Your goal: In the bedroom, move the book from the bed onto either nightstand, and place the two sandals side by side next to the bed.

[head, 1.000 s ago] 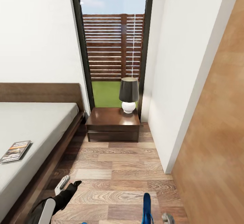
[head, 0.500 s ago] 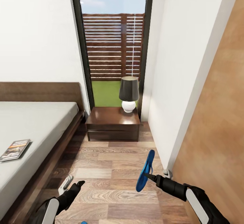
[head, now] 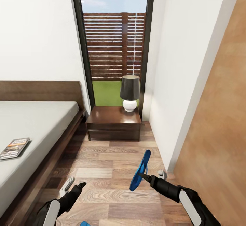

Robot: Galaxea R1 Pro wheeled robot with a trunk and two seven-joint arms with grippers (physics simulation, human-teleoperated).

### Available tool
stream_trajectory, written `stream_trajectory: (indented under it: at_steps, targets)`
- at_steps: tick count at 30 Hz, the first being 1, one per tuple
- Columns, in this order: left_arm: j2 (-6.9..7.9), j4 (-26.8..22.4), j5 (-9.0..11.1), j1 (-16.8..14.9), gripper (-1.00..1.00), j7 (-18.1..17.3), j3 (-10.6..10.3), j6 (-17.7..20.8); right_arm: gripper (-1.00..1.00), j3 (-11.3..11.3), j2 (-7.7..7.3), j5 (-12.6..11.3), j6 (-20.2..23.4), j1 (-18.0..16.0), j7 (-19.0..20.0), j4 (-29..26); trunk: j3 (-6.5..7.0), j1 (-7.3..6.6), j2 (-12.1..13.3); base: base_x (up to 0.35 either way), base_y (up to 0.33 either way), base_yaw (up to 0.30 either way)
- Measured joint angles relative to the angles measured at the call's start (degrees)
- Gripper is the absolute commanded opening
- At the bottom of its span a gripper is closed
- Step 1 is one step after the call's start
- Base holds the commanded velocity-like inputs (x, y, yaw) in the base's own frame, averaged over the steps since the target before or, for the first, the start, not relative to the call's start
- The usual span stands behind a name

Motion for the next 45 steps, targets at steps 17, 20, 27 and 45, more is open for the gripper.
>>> stream_trajectory:
  at_steps: [17,20,27,45]
  targets:
    - [0.0,-0.01,0.0,0.0,1.0,0.0,0.0,0.0,-1.0,-16.57,0.62,-2.33,-4.23,0.0,-0.18,7.44,-3.05,3.74,-6.82,0.0,0.0,0.0]
    - [0.0,-0.01,0.0,0.0,1.0,0.0,0.0,0.01,-1.0,-17.02,0.62,-2.46,-4.23,0.0,-0.07,7.52,-3.59,4.39,-8.02,0.0,0.0,0.0]
    - [0.0,-0.01,0.0,0.0,1.0,0.0,0.0,0.07,-1.0,-17.3,0.65,-3.03,-4.15,0.0,0.37,7.55,-4.85,5.93,-10.83,0.0,0.0,0.0]
    - [0.0,-0.01,0.01,0.0,1.0,-0.07,-0.01,0.09,-1.0,-17.08,0.68,-16.4,-4.31,0.0,-0.01,8.2,-7.36,9.01,-16.45,0.0,0.0,0.0]
